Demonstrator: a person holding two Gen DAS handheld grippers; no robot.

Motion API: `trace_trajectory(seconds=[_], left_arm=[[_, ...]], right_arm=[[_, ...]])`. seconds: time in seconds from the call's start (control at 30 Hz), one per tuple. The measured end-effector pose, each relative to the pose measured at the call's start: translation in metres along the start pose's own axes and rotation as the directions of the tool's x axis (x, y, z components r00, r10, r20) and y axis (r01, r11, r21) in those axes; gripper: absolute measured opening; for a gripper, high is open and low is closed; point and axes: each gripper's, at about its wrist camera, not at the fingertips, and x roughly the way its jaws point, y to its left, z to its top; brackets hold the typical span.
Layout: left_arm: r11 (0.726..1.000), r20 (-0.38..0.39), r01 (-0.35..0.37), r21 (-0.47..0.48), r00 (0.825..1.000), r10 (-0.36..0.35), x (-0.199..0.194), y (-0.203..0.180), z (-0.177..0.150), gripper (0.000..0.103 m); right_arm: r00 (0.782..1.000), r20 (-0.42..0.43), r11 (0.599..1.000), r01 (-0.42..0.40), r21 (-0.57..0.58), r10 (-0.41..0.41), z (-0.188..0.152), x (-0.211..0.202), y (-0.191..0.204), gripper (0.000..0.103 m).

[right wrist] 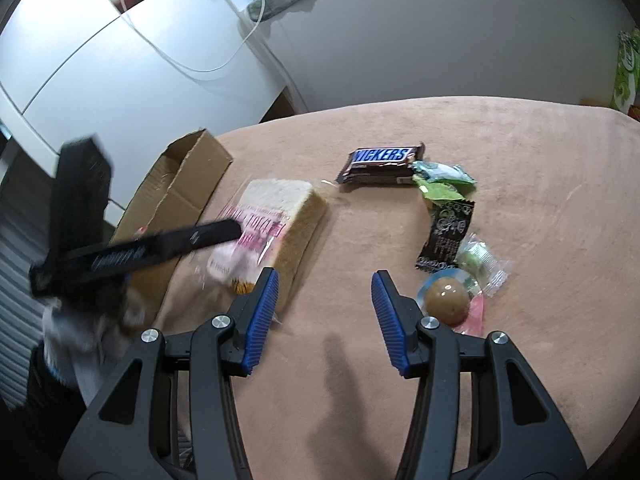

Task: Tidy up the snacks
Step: 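Move both open tools to the bagged bread loaf on the table, then grasp the bagged bread loaf with the left tool while the right tool grips it too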

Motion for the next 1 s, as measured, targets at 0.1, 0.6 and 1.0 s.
trace_trajectory(seconds=[0.1, 0.6, 1.0], left_arm=[[0.999, 0.039, -0.021, 0.038, 0.999, 0.02, -0.001, -0.008, -0.014, 0.047], [0.983, 0.077, -0.083, 0.163, 0.995, 0.071, 0.007, -0.031, -0.026, 0.062], [0.985, 0.078, -0.05, 0.165, 0.996, 0.037, 0.008, -0.03, -0.025, 0.061]], right_arm=[[1.0, -0.005, 1.0, 0.01, 0.024, -0.01, 0.004, 0.005, -0.006, 0.051], [0.991, -0.08, 0.992, -0.1, 0.08, 0.107, 0.026, 0.045, 0.004, 0.052], [0.981, -0.147, 0.991, -0.118, 0.061, 0.126, 0.025, 0.058, 0.016, 0.051]])
